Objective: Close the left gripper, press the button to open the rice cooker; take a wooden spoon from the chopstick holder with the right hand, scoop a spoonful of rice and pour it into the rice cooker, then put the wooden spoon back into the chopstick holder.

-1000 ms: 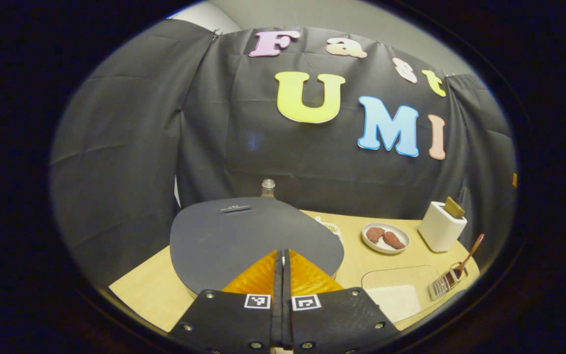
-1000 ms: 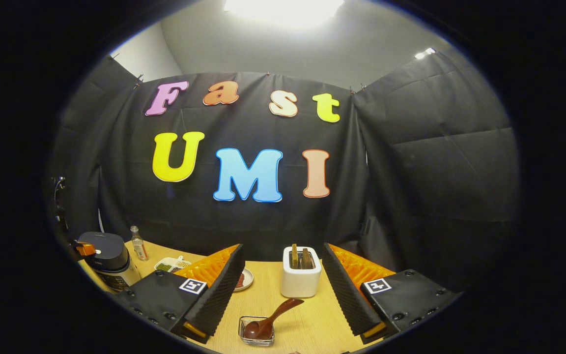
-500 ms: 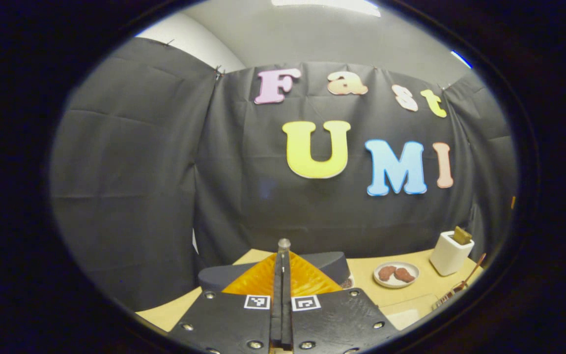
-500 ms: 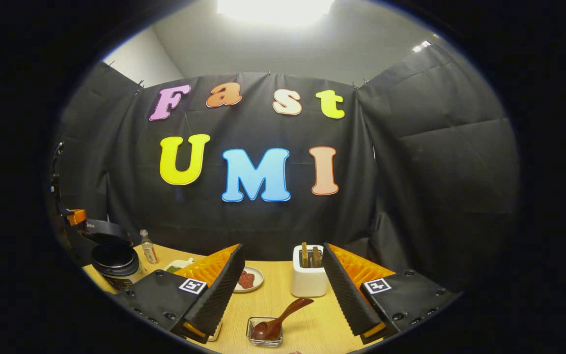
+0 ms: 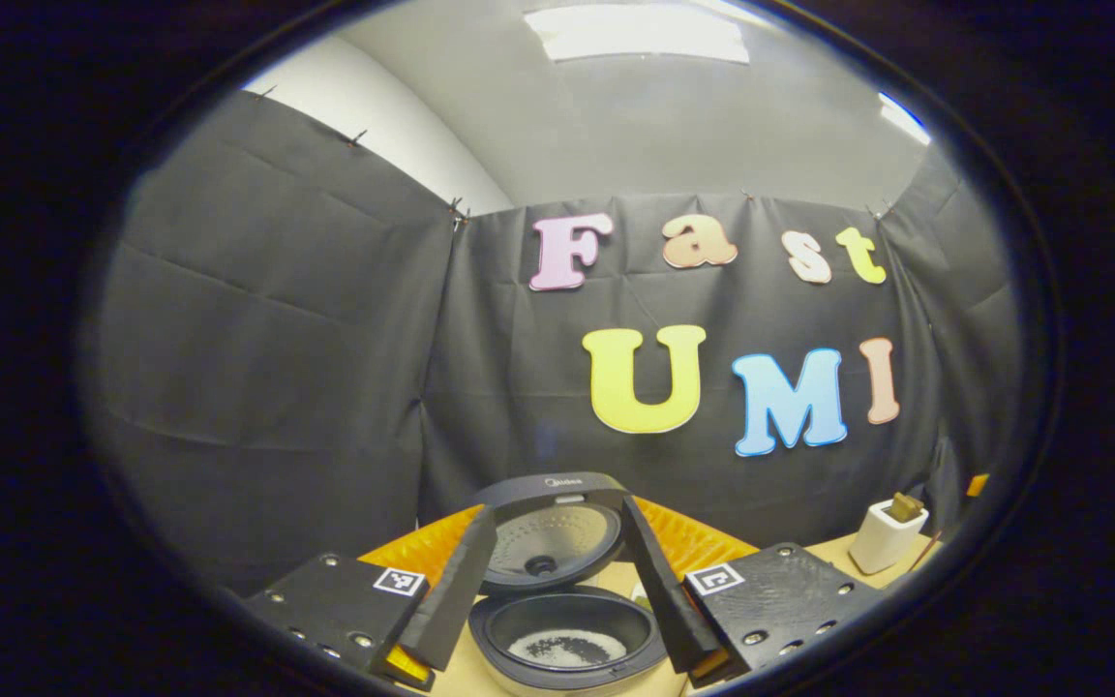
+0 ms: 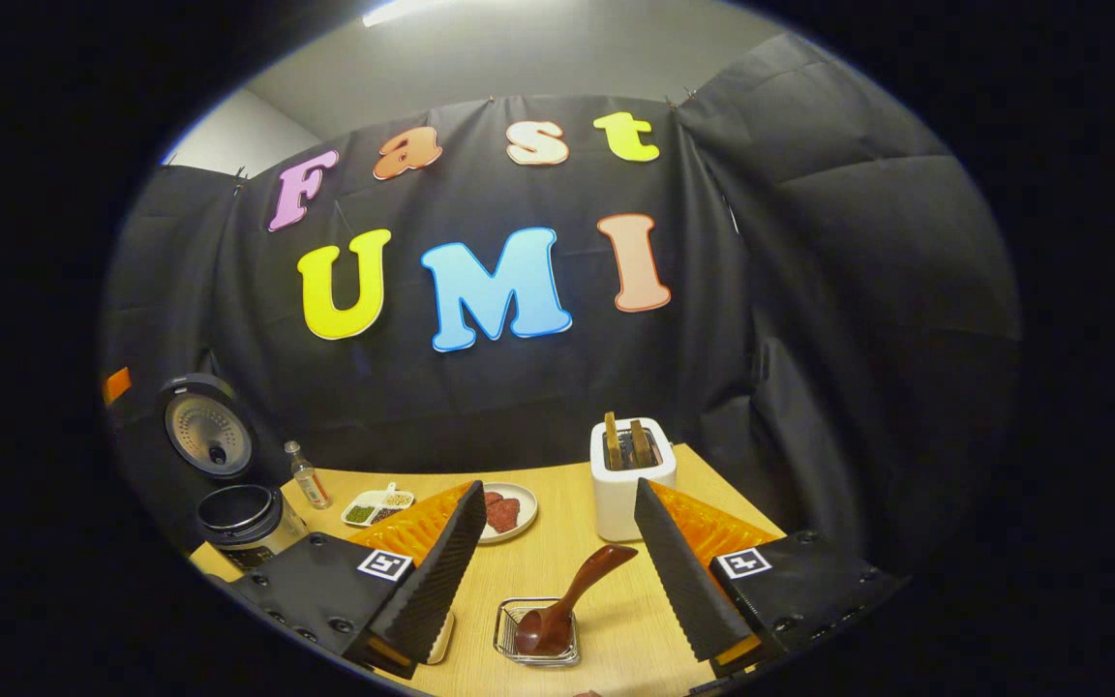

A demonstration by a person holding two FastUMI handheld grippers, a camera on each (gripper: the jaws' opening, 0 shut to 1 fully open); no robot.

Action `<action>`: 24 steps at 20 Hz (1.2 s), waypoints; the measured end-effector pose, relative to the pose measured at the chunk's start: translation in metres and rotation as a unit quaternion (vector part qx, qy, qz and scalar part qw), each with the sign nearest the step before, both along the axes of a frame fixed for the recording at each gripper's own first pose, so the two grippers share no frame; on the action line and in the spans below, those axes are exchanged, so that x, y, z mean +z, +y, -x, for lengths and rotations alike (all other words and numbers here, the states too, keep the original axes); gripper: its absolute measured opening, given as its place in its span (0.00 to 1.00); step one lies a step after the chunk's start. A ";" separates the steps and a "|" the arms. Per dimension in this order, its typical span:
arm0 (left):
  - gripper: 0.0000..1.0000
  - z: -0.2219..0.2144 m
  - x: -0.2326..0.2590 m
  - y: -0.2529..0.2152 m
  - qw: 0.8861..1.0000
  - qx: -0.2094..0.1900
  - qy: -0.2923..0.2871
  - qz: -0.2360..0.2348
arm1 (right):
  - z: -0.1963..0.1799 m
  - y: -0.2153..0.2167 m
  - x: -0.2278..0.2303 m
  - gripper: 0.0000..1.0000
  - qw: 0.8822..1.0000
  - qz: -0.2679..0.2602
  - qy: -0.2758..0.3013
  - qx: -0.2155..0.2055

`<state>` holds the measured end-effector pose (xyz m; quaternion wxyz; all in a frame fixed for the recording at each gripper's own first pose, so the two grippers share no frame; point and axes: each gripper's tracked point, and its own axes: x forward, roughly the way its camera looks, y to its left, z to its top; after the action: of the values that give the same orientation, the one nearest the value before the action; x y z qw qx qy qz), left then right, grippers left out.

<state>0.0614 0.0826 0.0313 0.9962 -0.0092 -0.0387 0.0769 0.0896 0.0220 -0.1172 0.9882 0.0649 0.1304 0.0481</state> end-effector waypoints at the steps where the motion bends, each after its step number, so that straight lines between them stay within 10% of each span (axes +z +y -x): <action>1: 0.83 0.008 0.007 0.000 1.000 0.000 -0.003 0.000 | -0.004 0.000 -0.010 0.98 1.000 -0.007 0.012 0.001; 18: 0.82 0.076 0.018 0.047 0.998 0.065 0.010 -0.016 | -0.026 0.010 -0.149 0.96 0.979 -0.071 0.191 -0.013; 21: 0.82 0.080 0.019 0.055 0.997 0.073 0.011 -0.017 | -0.026 0.018 -0.164 0.82 0.968 -0.114 0.221 -0.012; 24: 0.82 0.083 0.019 0.061 0.997 0.078 0.013 -0.022 | -0.025 0.027 -0.170 0.36 0.958 -0.156 0.239 -0.022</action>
<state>-0.0212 0.1435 0.0499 0.9876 0.0163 -0.0277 0.1534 0.1143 0.0485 -0.2874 0.9064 0.2308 0.3526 0.0290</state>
